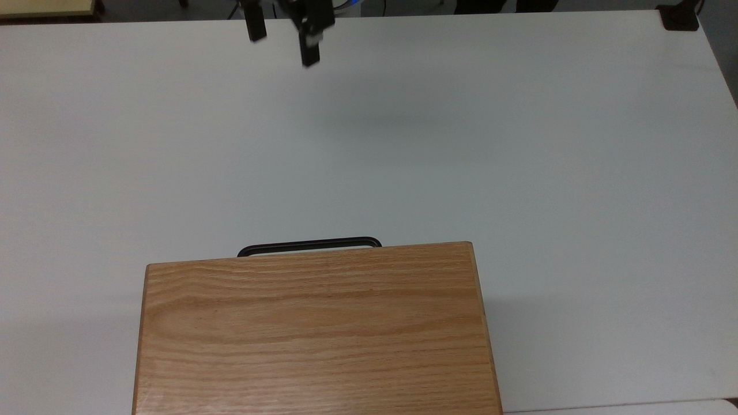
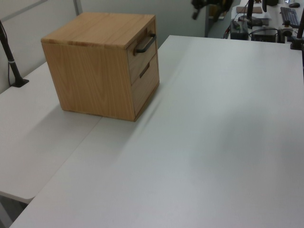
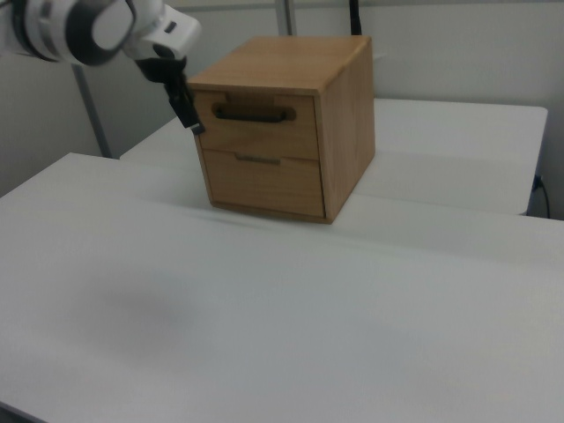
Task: Open the drawer by sliding it
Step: 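Lower the gripper onto the black handle of the upper drawer and grasp it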
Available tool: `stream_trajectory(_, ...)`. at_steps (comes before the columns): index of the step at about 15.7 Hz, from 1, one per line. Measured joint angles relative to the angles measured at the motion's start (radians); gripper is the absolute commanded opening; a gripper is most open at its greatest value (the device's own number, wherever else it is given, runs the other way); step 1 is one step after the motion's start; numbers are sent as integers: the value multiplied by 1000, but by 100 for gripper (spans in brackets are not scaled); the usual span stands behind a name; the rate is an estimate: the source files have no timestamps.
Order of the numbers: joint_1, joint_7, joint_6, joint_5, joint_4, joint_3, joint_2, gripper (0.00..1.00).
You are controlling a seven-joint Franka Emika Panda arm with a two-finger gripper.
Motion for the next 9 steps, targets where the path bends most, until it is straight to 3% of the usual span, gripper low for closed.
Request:
stream_trajectory(2, -8, 170, 141, 66, 0, -1, 61, 100)
stream_trajectory(4, -19, 237, 250, 127, 8, -2, 123, 80)
stream_trajectory(5, -22, 250, 287, 143, 28, -2, 157, 58)
stream_trajectory(6, -22, 264, 300, 149, 59, -2, 189, 48)
stream_trajectory(9, -20, 282, 343, 151, 155, 1, 262, 36)
